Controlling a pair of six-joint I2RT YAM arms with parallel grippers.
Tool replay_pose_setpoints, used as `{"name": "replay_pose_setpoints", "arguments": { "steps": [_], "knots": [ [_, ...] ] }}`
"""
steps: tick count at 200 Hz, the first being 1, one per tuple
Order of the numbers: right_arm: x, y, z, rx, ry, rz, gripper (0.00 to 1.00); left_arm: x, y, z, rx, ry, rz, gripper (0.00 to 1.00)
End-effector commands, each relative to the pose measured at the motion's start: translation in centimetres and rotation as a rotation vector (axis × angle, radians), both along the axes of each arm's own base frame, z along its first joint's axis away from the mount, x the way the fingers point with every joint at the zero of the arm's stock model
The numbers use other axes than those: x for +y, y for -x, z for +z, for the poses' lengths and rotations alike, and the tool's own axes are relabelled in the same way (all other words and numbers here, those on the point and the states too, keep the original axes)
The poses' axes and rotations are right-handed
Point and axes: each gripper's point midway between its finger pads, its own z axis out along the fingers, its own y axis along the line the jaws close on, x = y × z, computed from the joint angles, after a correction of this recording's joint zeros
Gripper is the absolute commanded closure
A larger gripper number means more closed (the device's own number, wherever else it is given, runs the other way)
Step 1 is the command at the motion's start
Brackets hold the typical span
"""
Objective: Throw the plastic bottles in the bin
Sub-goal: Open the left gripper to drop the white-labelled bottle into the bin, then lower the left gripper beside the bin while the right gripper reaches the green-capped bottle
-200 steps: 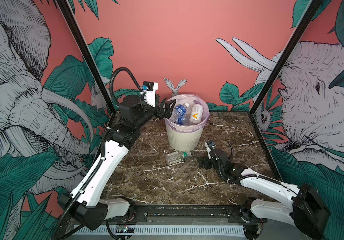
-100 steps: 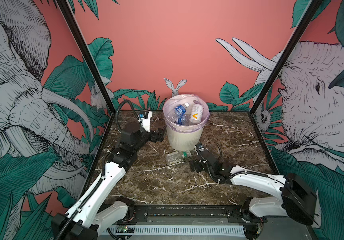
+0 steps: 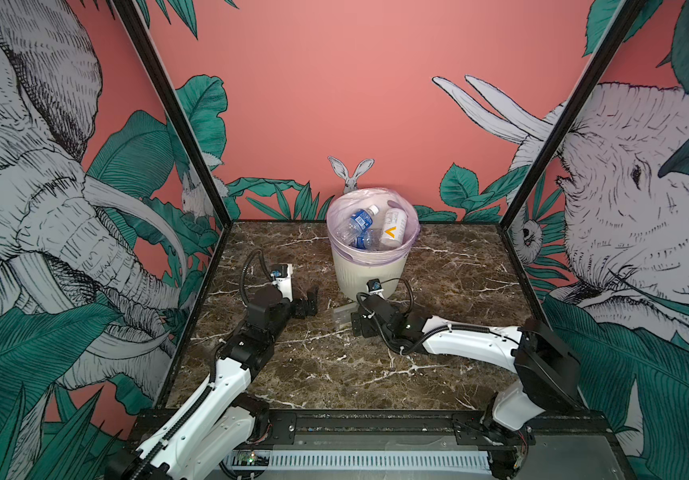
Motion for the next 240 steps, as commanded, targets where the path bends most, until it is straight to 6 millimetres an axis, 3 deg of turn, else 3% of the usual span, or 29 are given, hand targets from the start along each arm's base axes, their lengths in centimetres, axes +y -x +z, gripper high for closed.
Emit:
{"name": "replay_pose_setpoints", "arguments": {
  "steps": [1, 50, 87, 91, 105, 132, 157, 191, 240],
  "knots": [
    [2.4, 0.3, 0.5, 0.011, -0.005, -0.002, 0.01, 1.2, -0.7, -0.9, -0.023, 0.002, 0.072, 0.01],
    [6.5, 0.3, 0.5, 0.004, -0.007, 0.148, 0.01, 3.3, -0.8, -4.6, 0.075, 0.014, 0.176, 0.00],
    [8.2, -0.8, -0.6, 0.023, -0.007, 0.199, 0.01, 4.9, -0.3, -5.2, 0.086, 0.050, 0.238, 0.01],
    [9.0, -1.2, 0.3, 0.013, -0.028, 0.209, 0.01, 5.1, -0.2, -5.2, 0.087, 0.051, 0.245, 0.01],
    [10.4, -1.4, 0.6, 0.014, -0.039, 0.242, 0.01, 5.6, -0.1, -5.4, 0.094, 0.052, 0.267, 0.01],
    [11.9, -2.1, -0.1, 0.024, -0.018, 0.263, 0.01, 6.3, -0.1, -5.9, 0.103, 0.056, 0.294, 0.01],
    [11.7, -3.3, -1.2, 0.053, 0.003, 0.248, 0.01, 7.0, -0.1, -6.4, 0.119, 0.053, 0.321, 0.01],
    [10.0, -4.3, -2.1, 0.068, 0.048, 0.229, 0.01, 7.3, -0.2, -6.6, 0.123, 0.068, 0.329, 0.01],
    [7.0, -3.8, -2.4, 0.074, 0.102, 0.216, 0.01, 6.9, -0.6, -7.3, 0.149, 0.081, 0.313, 0.01]
  ]
}}
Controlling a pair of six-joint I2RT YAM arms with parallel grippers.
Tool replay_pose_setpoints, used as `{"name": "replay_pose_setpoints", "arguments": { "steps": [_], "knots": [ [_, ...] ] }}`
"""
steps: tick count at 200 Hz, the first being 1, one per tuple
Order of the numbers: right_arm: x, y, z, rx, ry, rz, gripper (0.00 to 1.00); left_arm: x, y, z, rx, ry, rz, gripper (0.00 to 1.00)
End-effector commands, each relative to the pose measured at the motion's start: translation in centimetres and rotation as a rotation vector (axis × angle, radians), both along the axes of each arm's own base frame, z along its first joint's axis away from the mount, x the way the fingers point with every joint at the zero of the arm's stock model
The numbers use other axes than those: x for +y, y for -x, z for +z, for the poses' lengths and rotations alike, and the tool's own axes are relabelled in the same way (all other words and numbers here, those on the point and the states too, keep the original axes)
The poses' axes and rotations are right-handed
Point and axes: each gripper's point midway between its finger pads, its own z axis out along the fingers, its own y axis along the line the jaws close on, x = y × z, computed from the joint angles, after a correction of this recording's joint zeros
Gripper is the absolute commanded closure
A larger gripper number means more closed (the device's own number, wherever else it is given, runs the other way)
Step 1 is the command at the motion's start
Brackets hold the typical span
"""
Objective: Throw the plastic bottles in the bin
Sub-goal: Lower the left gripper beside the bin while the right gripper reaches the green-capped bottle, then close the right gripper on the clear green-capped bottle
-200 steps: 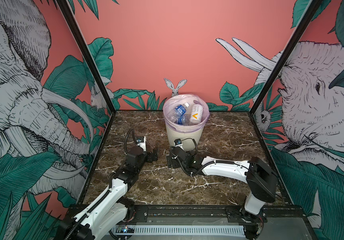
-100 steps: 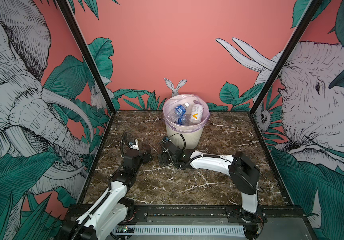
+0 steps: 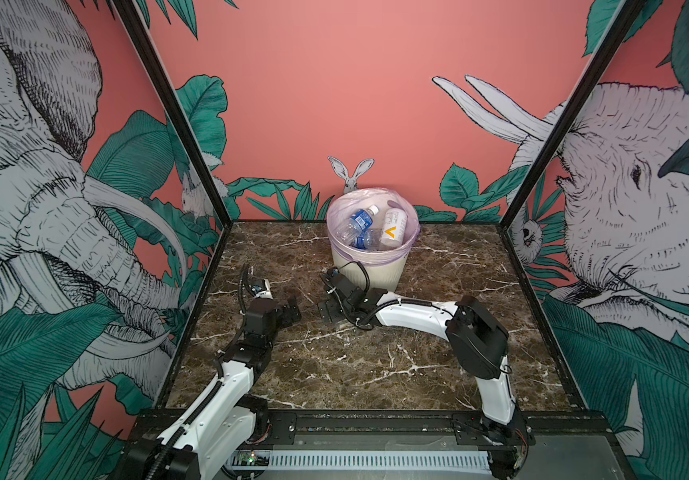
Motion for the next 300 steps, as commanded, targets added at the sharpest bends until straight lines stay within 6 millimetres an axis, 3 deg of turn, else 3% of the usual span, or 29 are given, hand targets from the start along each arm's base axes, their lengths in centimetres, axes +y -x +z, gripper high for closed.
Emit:
{"name": "replay_pose_setpoints", "arguments": {
  "steps": [1, 32, 54, 62, 152, 221, 300],
  "knots": [
    [-1.7, 0.6, 0.8, -0.013, 0.030, 0.001, 0.01, -0.1, -0.2, -0.2, -0.004, 0.030, 0.002, 0.01],
    [-3.1, 1.5, 0.2, 0.006, 0.047, -0.003, 0.01, -0.4, -0.4, -0.7, 0.010, 0.036, -0.007, 0.01],
    [-3.8, 1.9, 0.9, 0.000, 0.040, -0.009, 0.01, -0.5, -0.5, -0.9, 0.015, 0.041, -0.011, 0.01],
    [-4.8, 2.5, 0.0, 0.014, 0.062, -0.011, 0.01, -0.6, -0.6, -1.0, 0.017, 0.043, -0.015, 0.01],
    [-8.7, 4.2, 2.0, 0.040, 0.017, -0.055, 0.01, -1.4, -1.1, -2.0, 0.054, 0.064, -0.043, 0.01],
    [-10.9, 4.8, 0.5, 0.070, 0.040, -0.013, 0.01, -1.8, -1.2, -2.4, 0.068, 0.071, -0.061, 0.01],
    [-9.9, 6.9, 0.0, 0.143, -0.003, 0.127, 0.01, -2.1, -1.5, -2.9, 0.088, 0.077, -0.072, 0.01]
  ]
}}
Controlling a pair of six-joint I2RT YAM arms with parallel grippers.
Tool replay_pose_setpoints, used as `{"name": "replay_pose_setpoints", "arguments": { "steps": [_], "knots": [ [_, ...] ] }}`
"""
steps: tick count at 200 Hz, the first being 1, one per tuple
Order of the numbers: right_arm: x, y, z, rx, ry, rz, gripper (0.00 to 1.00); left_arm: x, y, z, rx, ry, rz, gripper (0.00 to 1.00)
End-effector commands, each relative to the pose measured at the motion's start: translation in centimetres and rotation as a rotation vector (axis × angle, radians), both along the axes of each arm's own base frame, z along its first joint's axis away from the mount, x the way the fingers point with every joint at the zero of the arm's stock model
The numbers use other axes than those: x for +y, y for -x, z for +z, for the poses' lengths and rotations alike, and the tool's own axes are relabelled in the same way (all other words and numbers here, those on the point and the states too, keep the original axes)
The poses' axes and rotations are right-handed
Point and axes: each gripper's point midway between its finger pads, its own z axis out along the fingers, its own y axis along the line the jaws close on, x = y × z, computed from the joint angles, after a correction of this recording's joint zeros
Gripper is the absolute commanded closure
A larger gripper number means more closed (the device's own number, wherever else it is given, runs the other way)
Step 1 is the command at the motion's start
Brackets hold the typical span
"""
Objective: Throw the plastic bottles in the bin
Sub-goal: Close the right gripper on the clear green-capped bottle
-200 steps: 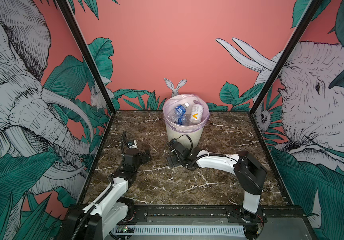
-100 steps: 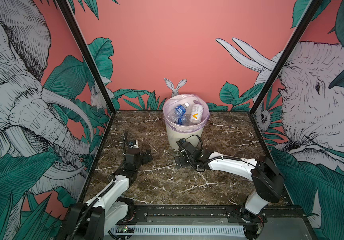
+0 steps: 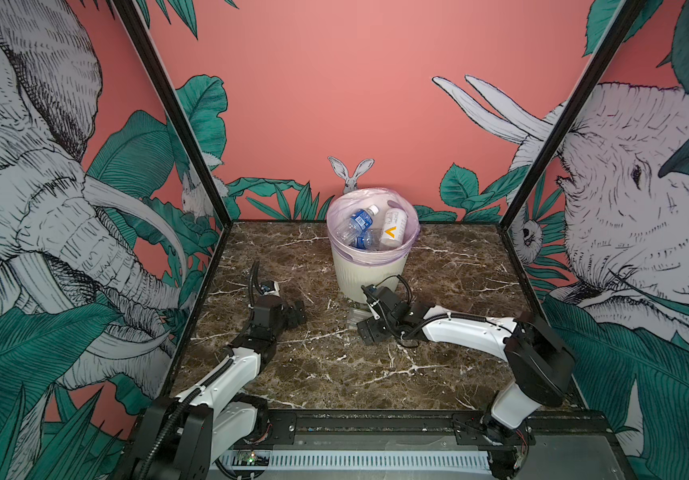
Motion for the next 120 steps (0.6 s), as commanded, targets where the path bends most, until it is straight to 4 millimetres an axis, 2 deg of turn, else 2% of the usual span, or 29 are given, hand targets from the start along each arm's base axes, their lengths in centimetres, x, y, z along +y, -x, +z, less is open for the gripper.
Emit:
{"name": "replay_pose_setpoints", "arguments": {
  "steps": [1, 57, 94, 120],
  "knots": [
    [0.9, 0.9, 0.8, 0.012, -0.050, 0.056, 0.01, -0.2, -0.8, 1.1, -0.032, 0.028, 0.005, 0.01],
    [2.0, 1.9, 1.3, 0.036, -0.074, 0.100, 0.01, -0.2, -0.9, 0.8, -0.023, 0.026, 0.005, 0.01],
    [0.8, 0.2, 2.1, -0.050, 0.006, 0.056, 0.01, -0.3, -0.9, 0.8, -0.021, 0.028, 0.002, 0.01],
    [1.2, -0.6, 2.2, -0.077, 0.038, 0.078, 0.01, -0.3, -0.9, 0.6, -0.016, 0.029, 0.001, 0.01]
  ]
}}
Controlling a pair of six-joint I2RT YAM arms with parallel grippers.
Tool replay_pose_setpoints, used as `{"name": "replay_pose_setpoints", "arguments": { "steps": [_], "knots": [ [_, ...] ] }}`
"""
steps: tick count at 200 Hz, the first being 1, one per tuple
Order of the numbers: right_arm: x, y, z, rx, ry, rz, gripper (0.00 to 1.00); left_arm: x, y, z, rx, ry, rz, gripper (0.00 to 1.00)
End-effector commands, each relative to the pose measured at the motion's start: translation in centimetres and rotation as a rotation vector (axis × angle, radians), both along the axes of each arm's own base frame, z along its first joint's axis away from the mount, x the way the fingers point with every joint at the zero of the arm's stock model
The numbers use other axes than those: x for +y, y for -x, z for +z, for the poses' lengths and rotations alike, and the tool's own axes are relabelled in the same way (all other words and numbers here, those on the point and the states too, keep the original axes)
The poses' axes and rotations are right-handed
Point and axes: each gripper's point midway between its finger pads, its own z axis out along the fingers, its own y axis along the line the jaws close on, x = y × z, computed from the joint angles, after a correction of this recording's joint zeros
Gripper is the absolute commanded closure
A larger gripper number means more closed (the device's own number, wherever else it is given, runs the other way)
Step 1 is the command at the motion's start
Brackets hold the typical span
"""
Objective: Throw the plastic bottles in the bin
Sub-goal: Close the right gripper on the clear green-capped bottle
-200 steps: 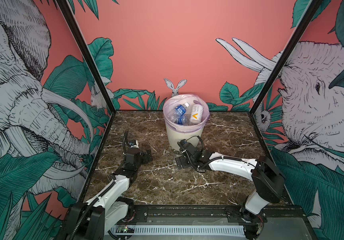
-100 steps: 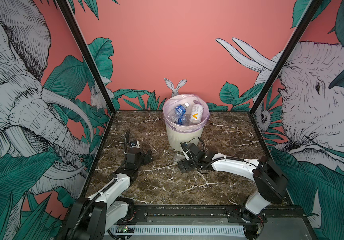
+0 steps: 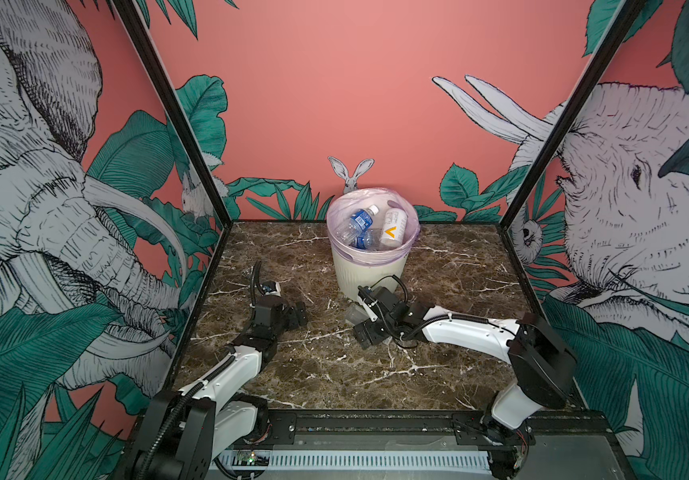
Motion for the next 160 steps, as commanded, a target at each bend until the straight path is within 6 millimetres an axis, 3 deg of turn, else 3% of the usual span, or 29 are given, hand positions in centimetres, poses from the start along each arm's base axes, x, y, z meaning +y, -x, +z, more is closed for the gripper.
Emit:
{"name": "replay_pose_setpoints", "arguments": {
  "steps": [1, 69, 160],
  "knots": [
    [0.2, -1.2, 1.2, -0.070, 0.033, 0.015, 0.01, 0.0, -0.9, 1.4, -0.040, 0.023, 0.013, 0.01],
    [1.9, -2.7, -0.8, -0.107, 0.098, 0.102, 0.02, 0.1, -1.0, 1.5, -0.042, 0.022, 0.012, 0.01],
    [3.6, -2.9, -3.2, -0.076, 0.112, 0.173, 0.20, 0.0, -1.0, 1.3, -0.033, 0.028, 0.011, 0.01]
  ]
}}
